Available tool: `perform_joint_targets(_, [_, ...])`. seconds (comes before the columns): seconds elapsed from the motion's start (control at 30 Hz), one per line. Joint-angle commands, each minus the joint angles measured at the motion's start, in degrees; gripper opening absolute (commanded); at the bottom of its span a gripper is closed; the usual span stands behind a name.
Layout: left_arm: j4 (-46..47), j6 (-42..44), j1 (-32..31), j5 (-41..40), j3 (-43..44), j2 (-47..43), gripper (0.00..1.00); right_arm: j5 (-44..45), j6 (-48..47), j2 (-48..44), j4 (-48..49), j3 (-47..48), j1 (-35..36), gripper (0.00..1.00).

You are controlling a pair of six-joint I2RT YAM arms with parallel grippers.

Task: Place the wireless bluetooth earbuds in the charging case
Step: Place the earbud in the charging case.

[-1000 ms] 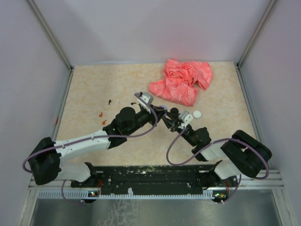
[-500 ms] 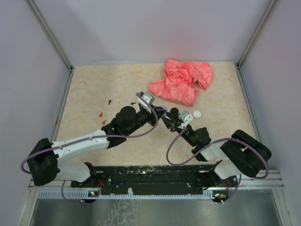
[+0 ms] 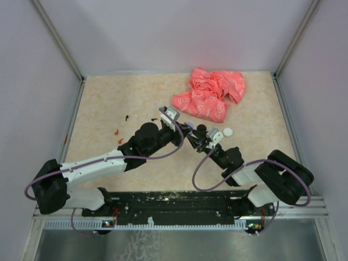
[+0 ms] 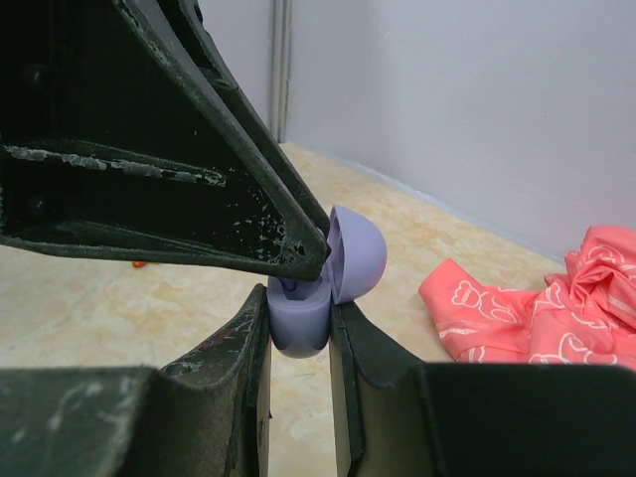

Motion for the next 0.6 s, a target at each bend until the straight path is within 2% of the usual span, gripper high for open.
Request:
perform_joint_targets(0.0, [-0.73, 0.71, -0.55, 0.55, 2.11, 0.77, 0.31, -0.46, 1.14, -0.44, 8.94, 0.69, 0.32, 0.00])
perform_joint_targets(0.4, [-1.86, 0.87, -0.55, 0.93, 2.03, -2.59, 0.61, -0.77, 2.03, -0.75, 9.45, -0.13, 0.28, 0.00])
perform_joint_targets(0.57, [-7.92, 0.88, -0.43, 1.60, 4.14, -6.11, 0.73, -2.57, 2.74, -2.72, 7.00, -1.01, -0.21, 0.00])
